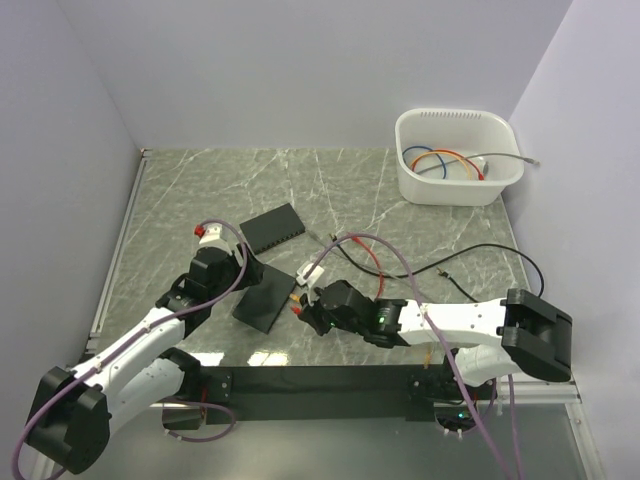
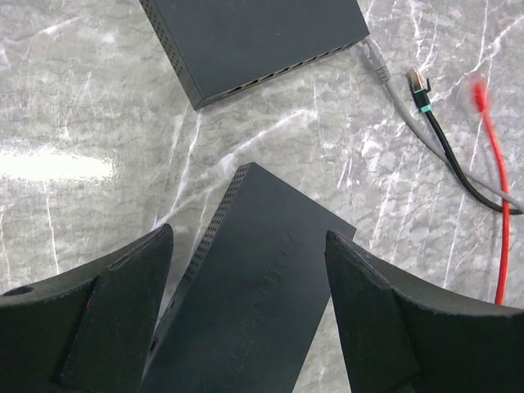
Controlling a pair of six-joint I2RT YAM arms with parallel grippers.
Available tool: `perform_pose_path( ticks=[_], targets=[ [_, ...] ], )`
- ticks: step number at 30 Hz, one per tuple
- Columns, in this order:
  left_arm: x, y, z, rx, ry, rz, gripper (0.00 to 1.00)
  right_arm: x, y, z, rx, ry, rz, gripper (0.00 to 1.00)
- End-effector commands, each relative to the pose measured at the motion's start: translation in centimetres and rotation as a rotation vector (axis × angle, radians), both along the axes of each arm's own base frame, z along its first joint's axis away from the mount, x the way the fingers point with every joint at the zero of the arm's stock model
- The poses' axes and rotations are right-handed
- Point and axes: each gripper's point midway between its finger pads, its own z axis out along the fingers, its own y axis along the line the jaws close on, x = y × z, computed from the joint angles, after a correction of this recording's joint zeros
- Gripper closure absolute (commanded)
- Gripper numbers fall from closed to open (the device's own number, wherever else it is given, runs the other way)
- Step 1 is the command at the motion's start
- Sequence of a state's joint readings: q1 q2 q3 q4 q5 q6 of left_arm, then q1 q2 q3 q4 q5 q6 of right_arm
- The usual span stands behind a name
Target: Insert the plug into the switch port
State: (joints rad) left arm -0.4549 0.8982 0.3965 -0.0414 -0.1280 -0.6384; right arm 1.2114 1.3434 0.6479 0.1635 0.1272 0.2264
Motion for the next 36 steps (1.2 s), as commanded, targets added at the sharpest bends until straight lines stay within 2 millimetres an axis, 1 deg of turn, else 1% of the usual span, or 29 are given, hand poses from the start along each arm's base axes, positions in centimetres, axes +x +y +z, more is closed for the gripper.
perform_pose_path(
  ticks=[1,4,8,9,11,12,14,15,16,18,20,21,22,24,26,27,28,29,31,33,36],
  targets=[
    [0.4,-0.2,1.1,-0.012,-0.050,-0.012,0.20,-0.5,1.3,2.3,0.079,-0.038,0.045,1.00],
    [0.5,-0.2,1.2,-0.013,-0.053,-0.008,0.20,-0.6,1.4,2.2,0.074,-0.039,0.042,1.00],
    [0.5,-0.1,1.1,-0.014,-0.052,0.000,0.20,-0.3,1.4,1.3,0.046,-0.024,0.020,1.00],
    [0.5,-0.1,1.0,-0.011,-0.046,0.003,0.20,-0.4,1.3,0.5,0.022,-0.015,0.014,1.00],
    [0.6,-0.2,0.9,-0.009,-0.034,0.000,0.20,-0.3,1.3,-0.3,0.002,-0.002,-0.004,1.00],
    [0.7,-0.3,0.7,-0.004,-0.023,0.000,0.20,0.1,0.8,-1.2,-0.032,0.000,-0.036,1.00],
    [0.8,-0.2,0.4,0.001,-0.007,0.005,0.20,0.3,0.9,-1.7,-0.053,0.011,-0.052,1.00],
    [0.7,-0.2,-0.1,0.008,0.014,0.007,0.20,0.4,0.6,-2.5,-0.088,0.016,-0.063,1.00],
    [0.8,-0.3,0.0,0.005,0.022,0.010,0.20,0.2,0.7,-2.8,-0.100,0.021,-0.061,1.00],
    [0.5,-0.3,-0.5,0.002,0.050,0.014,0.21,0.3,0.9,-3.3,-0.127,0.024,-0.070,1.00],
    [0.2,-0.1,-0.9,-0.002,0.074,0.035,0.22,0.2,1.3,-3.3,-0.134,0.025,-0.067,1.00],
    [-0.1,0.1,-1.4,-0.013,0.097,0.053,0.22,0.1,1.4,-3.7,-0.150,0.028,-0.067,1.00],
    [-0.3,0.0,-1.5,-0.022,0.105,0.055,0.22,0.2,1.7,-3.5,-0.147,0.024,-0.067,1.00],
    [-0.6,-0.2,-1.8,-0.046,0.126,0.058,0.21,0.2,1.9,-4.0,-0.163,0.026,-0.071,1.00],
    [-0.8,-0.2,-2.2,-0.048,0.143,0.064,0.21,0.4,2.5,-3.8,-0.165,0.024,-0.073,1.00],
    [-0.9,-0.2,-2.6,-0.051,0.162,0.069,0.21,0.4,2.5,-4.6,-0.191,0.029,-0.075,1.00],
    [-0.9,-0.4,-2.7,-0.059,0.165,0.068,0.22,0.6,3.0,-4.4,-0.191,0.026,-0.074,1.00],
    [-0.9,-0.6,-3.0,-0.065,0.175,0.064,0.22,0.7,2.9,-5.1,-0.214,0.025,-0.078,1.00],
    [-0.7,-1.3,-2.9,-0.097,0.174,0.049,0.23,1.0,3.2,-5.3,-0.220,0.021,-0.084,1.00],
    [-0.8,-1.7,-3.0,-0.124,0.185,0.045,0.23,1.1,3.1,-6.0,-0.242,0.018,-0.093,1.00],
    [-0.4,-2.3,-2.3,-0.155,0.170,0.034,0.23,1.3,3.0,-6.4,-0.255,0.017,-0.102,1.00]
  ],
)
